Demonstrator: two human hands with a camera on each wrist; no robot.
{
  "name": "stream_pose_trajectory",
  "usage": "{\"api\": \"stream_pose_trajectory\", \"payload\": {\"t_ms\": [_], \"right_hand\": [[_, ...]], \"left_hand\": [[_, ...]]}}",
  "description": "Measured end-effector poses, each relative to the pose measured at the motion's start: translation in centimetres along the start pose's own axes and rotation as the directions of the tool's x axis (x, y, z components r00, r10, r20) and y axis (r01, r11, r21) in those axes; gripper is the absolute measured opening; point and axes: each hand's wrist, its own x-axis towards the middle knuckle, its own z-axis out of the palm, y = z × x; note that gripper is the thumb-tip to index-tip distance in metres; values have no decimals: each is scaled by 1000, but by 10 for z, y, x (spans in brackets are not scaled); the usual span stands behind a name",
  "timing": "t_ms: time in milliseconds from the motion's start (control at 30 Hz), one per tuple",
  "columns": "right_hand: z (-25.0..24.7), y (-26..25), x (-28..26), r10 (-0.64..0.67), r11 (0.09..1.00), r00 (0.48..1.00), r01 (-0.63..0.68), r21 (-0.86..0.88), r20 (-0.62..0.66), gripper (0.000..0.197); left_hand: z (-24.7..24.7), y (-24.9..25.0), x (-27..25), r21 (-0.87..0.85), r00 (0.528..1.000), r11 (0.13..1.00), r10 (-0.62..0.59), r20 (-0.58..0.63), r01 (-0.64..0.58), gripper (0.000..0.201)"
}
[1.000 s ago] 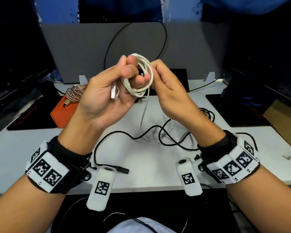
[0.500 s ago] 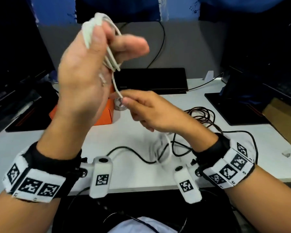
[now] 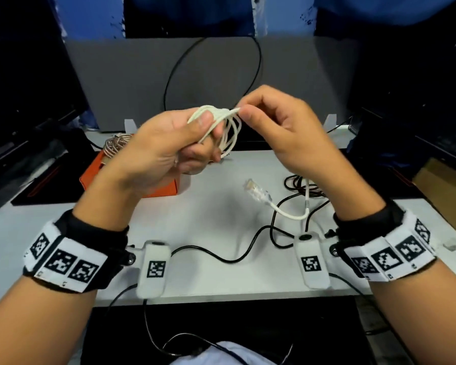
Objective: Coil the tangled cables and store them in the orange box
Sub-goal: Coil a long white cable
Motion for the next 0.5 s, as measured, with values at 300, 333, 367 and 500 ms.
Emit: {"api": "stream_pose_trajectory", "payload": {"t_ms": [300, 333, 367, 500], "right_hand": [[55, -7, -19, 308, 889, 921, -368, 271, 240, 44], [56, -8, -20, 325, 881, 881, -414, 229, 343, 40], [57, -8, -20, 331, 881, 839, -439, 178, 432, 34], [54, -13, -23, 281, 907, 737, -413, 79, 615, 26]], "left_hand": [[16, -15, 15, -693, 966, 690, 35, -257, -210, 33], [12, -13, 15, -693, 956, 680, 43, -290, -240, 32], [8, -13, 15, -696, 951, 670, 49, -306, -258, 32], [11, -12, 13, -565, 931, 782, 50, -362, -262, 34]]}}
